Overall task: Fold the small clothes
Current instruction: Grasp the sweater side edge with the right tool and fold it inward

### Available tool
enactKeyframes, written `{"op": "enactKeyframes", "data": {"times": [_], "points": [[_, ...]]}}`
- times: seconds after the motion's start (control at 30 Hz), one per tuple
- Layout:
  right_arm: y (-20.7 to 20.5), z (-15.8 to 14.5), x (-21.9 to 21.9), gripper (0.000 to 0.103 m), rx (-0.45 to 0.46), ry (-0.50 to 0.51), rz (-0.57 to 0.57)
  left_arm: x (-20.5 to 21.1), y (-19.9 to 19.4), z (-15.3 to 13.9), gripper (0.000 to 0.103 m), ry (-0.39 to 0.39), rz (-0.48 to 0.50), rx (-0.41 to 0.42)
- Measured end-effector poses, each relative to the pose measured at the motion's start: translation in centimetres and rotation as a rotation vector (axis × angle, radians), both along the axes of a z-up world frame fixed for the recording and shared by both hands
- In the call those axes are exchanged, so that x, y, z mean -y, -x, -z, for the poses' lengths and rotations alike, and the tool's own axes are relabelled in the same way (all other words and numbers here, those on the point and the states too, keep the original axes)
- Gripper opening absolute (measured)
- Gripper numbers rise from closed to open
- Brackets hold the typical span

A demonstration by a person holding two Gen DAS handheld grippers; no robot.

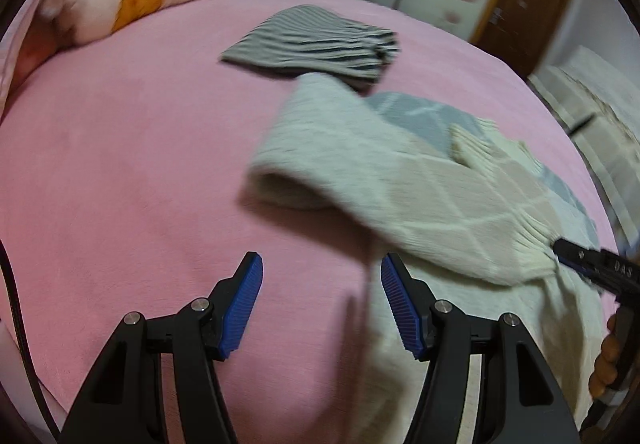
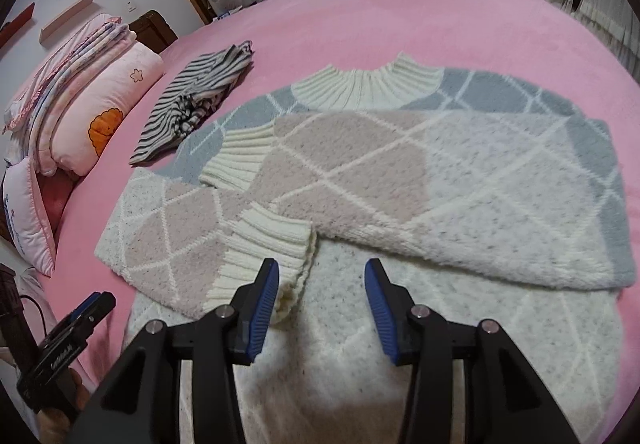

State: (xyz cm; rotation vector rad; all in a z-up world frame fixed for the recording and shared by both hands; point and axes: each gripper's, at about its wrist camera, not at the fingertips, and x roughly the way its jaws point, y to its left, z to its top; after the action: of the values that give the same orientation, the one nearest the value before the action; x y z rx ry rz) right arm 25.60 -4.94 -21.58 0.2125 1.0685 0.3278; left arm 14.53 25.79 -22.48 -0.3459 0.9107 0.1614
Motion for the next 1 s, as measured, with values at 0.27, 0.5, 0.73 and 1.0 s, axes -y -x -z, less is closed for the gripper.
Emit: {"op": "enactKeyframes", "data": {"times": [0.27, 0.5, 0.73, 1.0], "points": [[-2.4, 1.8, -3.0, 0.039, -0.004, 0.042, -0.062, -3.3, -0.8, 1.8, 0.06, 0.146, -0.088, 0.002], [-1.2, -4.2, -4.9, 0.007, 0.126, 0.08, -0.166, -3.1, -1.6, 2.0, 0.061, 0.181, -0.096, 0.005], [-2.8, -15.3, -5.7, 0.007, 0.406, 0.153, -0.16, -1.9, -3.2, 1.7, 0.061, 0.193, -0.073, 0.004], [-6.6, -16.8, -3.5, 0.007, 0.418, 0.225, -0.08, 0.2, -6.4, 1.2, 0.061, 0.116, -0.065, -0.029]]}}
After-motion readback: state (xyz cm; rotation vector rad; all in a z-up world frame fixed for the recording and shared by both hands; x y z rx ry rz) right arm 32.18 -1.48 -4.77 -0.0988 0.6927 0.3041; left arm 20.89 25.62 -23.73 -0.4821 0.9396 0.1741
